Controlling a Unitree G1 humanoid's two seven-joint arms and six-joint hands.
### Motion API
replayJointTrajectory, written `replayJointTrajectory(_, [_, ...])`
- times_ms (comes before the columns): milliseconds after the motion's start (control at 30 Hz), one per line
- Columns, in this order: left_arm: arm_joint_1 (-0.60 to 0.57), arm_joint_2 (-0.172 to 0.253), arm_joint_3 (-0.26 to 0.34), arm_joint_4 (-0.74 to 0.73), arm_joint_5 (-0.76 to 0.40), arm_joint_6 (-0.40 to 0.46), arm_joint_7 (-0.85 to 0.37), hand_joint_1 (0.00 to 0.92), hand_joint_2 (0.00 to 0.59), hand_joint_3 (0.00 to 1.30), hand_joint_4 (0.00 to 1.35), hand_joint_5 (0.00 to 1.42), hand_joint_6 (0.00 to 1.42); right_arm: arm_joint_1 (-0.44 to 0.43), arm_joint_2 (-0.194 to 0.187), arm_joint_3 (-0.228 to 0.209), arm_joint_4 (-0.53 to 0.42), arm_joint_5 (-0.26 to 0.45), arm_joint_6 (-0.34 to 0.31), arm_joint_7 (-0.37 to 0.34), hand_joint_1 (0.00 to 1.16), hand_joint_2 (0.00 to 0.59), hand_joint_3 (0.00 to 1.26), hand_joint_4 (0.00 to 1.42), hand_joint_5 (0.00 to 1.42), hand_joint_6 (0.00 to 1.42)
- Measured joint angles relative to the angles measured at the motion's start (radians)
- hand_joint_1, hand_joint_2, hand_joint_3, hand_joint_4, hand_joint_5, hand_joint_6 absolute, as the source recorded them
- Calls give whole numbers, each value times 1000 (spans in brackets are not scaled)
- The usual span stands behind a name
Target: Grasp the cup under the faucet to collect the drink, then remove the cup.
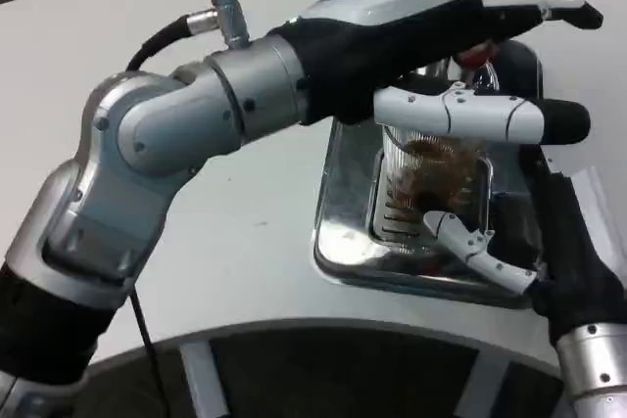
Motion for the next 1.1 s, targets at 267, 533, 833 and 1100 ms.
replayJointTrajectory(267, [-3,8,3,1,-1,-4,-2,0,88,147,48,60,124,-52,12,0,62,0,-3,-35,729,235,0,0,0,16])
replayJointTrajectory(533, [-5,13,4,2,-3,-7,-3,0,89,147,48,60,124,-83,19,9,105,0,-3,-49,730,235,0,0,0,16])
replayJointTrajectory(833, [-7,18,5,4,-4,-12,-8,0,91,147,48,60,124,-105,27,9,130,1,-3,-52,728,237,0,0,0,16])
replayJointTrajectory(1100, [-11,18,5,6,-4,-13,-14,0,92,149,48,60,124,-112,35,9,140,2,-3,-53,727,237,0,0,0,16])
